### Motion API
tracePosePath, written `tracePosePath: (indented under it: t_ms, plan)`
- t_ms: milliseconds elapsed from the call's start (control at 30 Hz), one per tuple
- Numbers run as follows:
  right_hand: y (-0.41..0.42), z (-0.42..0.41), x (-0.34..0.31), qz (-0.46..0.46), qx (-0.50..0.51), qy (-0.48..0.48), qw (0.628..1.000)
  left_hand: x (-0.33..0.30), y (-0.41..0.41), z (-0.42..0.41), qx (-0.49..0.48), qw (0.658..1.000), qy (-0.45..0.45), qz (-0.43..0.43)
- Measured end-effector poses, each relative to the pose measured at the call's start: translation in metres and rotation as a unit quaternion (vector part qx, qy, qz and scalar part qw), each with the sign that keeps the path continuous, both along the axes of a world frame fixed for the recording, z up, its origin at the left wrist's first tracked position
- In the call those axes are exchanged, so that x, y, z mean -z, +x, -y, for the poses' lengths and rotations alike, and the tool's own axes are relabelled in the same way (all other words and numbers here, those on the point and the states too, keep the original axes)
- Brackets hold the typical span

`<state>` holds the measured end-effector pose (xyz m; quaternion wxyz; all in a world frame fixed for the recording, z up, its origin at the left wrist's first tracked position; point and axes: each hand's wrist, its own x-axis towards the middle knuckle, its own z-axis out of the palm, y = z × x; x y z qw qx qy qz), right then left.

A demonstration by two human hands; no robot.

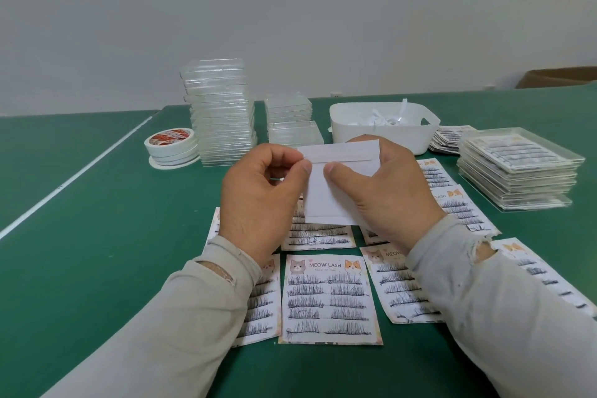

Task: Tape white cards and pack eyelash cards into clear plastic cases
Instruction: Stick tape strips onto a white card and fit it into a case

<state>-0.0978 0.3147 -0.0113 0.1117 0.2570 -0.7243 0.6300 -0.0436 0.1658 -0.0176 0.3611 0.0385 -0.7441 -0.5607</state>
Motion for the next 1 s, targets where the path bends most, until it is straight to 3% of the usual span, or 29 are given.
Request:
tracePosePath:
  t_ms: [167, 400, 667, 867, 1000]
  plan:
    - [0.0026, 0.0008, -0.0010, -0.023, -0.001, 0.016, 1.000, 0.0008, -0.0022, 0.0015, 0.028, 0.998, 0.041, 0.029]
    - [0.0055, 0.0025, 0.0004, -0.049, 0.024, 0.054, 0.997, 0.0016, -0.0001, -0.0012, 0.005, 0.998, -0.051, 0.025]
    - [0.0036, -0.0017, -0.0036, 0.070, -0.015, -0.053, 0.996, -0.0005, -0.0010, 0.0028, 0.018, 0.999, 0.028, 0.009]
    - [0.0032, -0.0007, -0.0024, 0.054, -0.005, -0.011, 0.998, -0.0008, 0.0003, 0.0005, 0.022, 0.999, 0.015, -0.020]
    - [0.0064, 0.0000, -0.0035, -0.013, 0.009, 0.064, 0.998, -0.0017, 0.0013, 0.0009, 0.008, 1.000, -0.002, -0.015]
